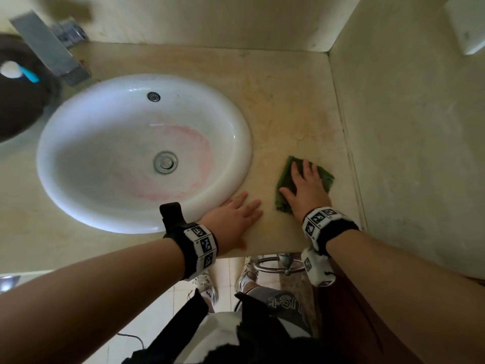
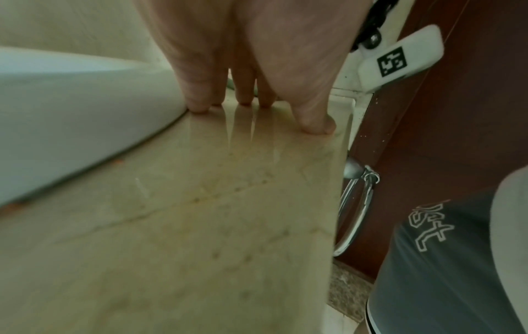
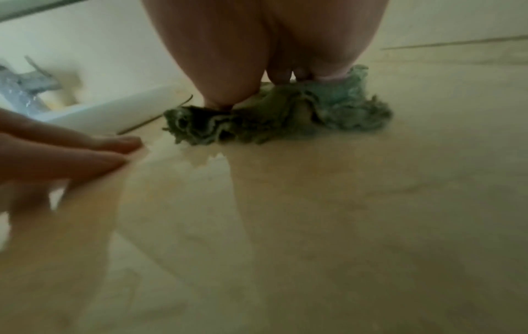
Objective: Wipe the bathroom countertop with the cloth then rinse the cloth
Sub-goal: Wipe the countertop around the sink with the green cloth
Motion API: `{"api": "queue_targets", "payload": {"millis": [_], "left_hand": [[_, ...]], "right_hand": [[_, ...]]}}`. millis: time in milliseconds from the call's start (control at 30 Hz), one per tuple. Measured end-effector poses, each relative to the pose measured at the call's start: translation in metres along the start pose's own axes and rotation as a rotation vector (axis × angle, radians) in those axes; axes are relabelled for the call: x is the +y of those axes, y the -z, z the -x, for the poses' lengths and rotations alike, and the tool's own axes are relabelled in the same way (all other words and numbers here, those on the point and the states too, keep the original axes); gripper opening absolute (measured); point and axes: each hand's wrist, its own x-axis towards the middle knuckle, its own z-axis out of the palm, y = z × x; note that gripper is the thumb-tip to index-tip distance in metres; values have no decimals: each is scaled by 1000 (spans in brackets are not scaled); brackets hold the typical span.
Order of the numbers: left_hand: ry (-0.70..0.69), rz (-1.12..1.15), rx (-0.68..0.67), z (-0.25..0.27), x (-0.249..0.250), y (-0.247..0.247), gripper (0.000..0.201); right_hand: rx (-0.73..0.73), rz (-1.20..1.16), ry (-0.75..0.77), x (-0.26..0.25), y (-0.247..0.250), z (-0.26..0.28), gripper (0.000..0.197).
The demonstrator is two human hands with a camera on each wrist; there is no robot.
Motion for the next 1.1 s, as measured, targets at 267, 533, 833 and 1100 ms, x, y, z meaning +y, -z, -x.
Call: {"api": "queue_targets", "payload": {"millis": [267,533,833,1100], "left_hand": [[-1,10,31,-2,-2,-7,84],[-33,18,24,-1,-7,-10,84],[-10,45,31,-1,-7,-13,81],[-45,-34,30,-3,-9,-15,88]], "right_hand": [[6,-63,141,-65,-5,-16,73],[-45,-118,363,-78,18,-58,71],[-41,-143,320,-104,25,-83,70],[-71,237,288,-15,-15,16,69]]}}
